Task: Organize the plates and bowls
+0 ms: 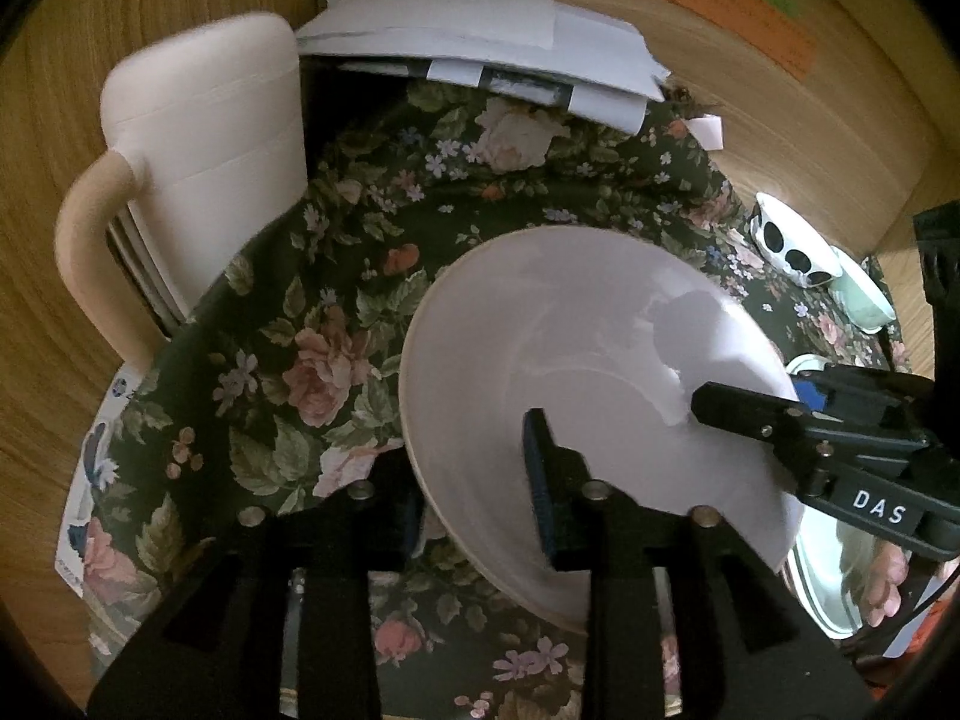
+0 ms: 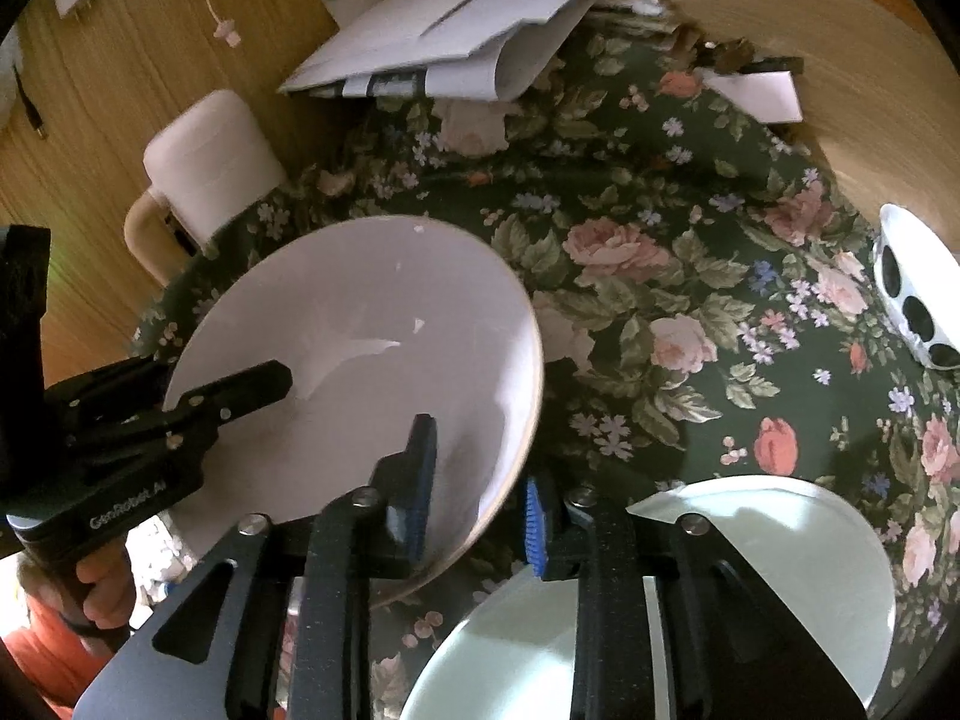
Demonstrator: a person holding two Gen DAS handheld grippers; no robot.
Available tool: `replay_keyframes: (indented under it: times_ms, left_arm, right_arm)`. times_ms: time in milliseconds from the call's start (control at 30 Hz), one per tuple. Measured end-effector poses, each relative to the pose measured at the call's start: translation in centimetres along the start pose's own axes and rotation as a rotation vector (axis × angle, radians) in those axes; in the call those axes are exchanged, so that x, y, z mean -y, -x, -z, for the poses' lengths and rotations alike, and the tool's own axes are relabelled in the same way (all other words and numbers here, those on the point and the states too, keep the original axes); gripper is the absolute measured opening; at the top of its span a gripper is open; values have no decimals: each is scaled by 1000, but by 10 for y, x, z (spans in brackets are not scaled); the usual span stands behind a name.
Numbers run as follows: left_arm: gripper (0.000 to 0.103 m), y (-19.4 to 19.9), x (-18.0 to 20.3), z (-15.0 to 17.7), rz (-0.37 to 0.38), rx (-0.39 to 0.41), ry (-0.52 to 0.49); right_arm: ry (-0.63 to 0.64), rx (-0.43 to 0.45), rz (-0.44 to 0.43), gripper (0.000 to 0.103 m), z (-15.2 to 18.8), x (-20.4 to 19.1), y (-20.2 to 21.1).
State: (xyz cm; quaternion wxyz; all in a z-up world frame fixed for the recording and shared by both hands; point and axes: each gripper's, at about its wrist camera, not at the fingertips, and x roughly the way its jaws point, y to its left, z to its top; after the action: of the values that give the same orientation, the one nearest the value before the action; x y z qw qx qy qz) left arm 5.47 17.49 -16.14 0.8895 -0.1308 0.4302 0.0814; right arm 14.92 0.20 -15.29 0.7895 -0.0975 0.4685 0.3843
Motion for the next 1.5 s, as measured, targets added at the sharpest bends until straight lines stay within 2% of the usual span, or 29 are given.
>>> replay_keyframes:
  times_ms: [100,167,300,467,733,800,867,1067,1367,1500]
  left_arm:
    - [50,11,5,-1,-22,37,-20]
    - [54,18,9,-3,-32,57,-29]
    - [62,29,17,-8,-39,83,-39]
    - [66,39,34,-19,-31,118,-62]
    - [71,48,73,-37,7,165,-116]
    - [75,49,85,-42,20,172,-127]
    - [80,49,96,-47,33,180,-138]
    - [88,47,136,-60,53,219,-206]
    - [89,27,187,-83,86,210,-272]
    - [89,11,206,-93,86,195,-296]
  right_arm:
    - [-4,50,1,37,-1,2,15]
    - [-2,90,7,46,-2,3,27]
    - [0,149,22,50,-3,6,50]
    - [-16,219,60,57,-1,19,74]
    - [-52,288,134,58,9,51,108]
    - [-67,304,158,58,12,61,116]
    - [-84,316,173,61,15,70,122]
    - [-147,353,243,69,28,106,142]
    - [-230,354,331,69,36,162,153]
    - [-275,337,339,69,35,189,148]
